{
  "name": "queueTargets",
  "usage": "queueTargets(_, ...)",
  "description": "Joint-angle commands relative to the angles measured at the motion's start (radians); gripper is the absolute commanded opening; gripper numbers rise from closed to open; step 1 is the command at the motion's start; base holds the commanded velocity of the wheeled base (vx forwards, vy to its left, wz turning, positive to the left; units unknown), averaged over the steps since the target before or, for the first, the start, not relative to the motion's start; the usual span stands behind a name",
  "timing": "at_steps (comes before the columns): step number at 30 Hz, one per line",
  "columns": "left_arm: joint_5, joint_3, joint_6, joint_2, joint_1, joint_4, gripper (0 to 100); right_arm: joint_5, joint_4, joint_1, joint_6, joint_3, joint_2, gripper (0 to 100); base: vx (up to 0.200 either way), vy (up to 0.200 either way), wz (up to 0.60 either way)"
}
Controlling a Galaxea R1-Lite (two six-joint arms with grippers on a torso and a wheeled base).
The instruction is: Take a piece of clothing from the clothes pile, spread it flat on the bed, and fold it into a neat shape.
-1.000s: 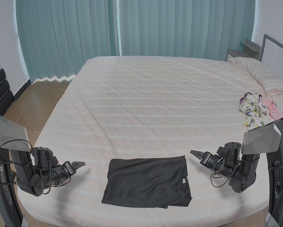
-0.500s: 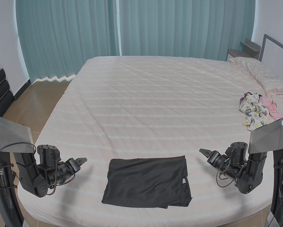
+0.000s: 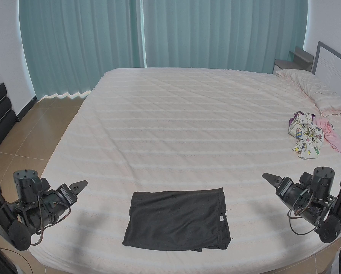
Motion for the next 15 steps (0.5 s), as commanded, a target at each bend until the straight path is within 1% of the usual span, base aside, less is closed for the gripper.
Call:
queueTargets(1, 0.045, 0.107, 0.048, -0.328, 0.001, 0.102, 100, -0.083, 0.12, -0.015, -0.029, 0.087, -0.358, 100, 0.0, 0.0, 0.0)
queueTargets(3, 0.088, 0.107, 0.065, -0.395, 0.002, 0.165, 100, -0.095, 0.189, -0.016, -0.072, 0.087, -0.445, 100, 0.0, 0.0, 0.0)
queueTargets(4, 0.107, 0.108, 0.075, -0.476, 0.001, 0.222, 100, -0.1, 0.264, -0.015, -0.112, 0.087, -0.54, 100, 0.0, 0.0, 0.0)
queueTargets(5, 0.107, 0.108, 0.082, -0.522, 0.001, 0.253, 100, -0.101, 0.306, -0.015, -0.13, 0.087, -0.591, 100, 0.0, 0.0, 0.0)
queueTargets(6, 0.107, 0.107, 0.097, -0.607, -0.001, 0.313, 100, -0.101, 0.384, -0.01, -0.167, 0.087, -0.692, 100, 0.0, 0.0, 0.0)
queueTargets(8, 0.112, 0.099, 0.129, -0.716, -0.001, 0.412, 100, -0.101, 0.507, -0.007, -0.216, 0.087, -0.818, 100, 0.0, 0.0, 0.0)
queueTargets(10, 0.123, 0.093, 0.178, -0.822, 0.001, 0.53, 100, -0.104, 0.669, -0.007, -0.261, 0.087, -0.939, 100, 0.0, 0.0, 0.0)
queueTargets(11, 0.126, 0.093, 0.184, -0.837, 0.001, 0.547, 100, -0.103, 0.691, -0.009, -0.265, 0.087, -0.955, 100, 0.0, 0.0, 0.0)
queueTargets(12, 0.146, 0.093, 0.223, -0.917, 0.001, 0.626, 100, -0.104, 0.791, -0.009, -0.27, 0.087, -1.03, 100, 0.0, 0.0, 0.0)
queueTargets(13, 0.161, 0.093, 0.241, -0.977, 0.001, 0.679, 100, -0.103, 0.858, -0.012, -0.268, 0.087, -1.097, 100, 0.0, 0.0, 0.0)
queueTargets(14, 0.163, 0.091, 0.243, -0.986, 0.001, 0.685, 100, -0.104, 0.866, -0.012, -0.268, 0.087, -1.105, 100, 0.0, 0.0, 0.0)
queueTargets(15, 0.17, 0.091, 0.253, -1.046, 0.001, 0.728, 100, -0.104, 0.93, -0.013, -0.272, 0.087, -1.177, 100, 0.0, 0.0, 0.0)
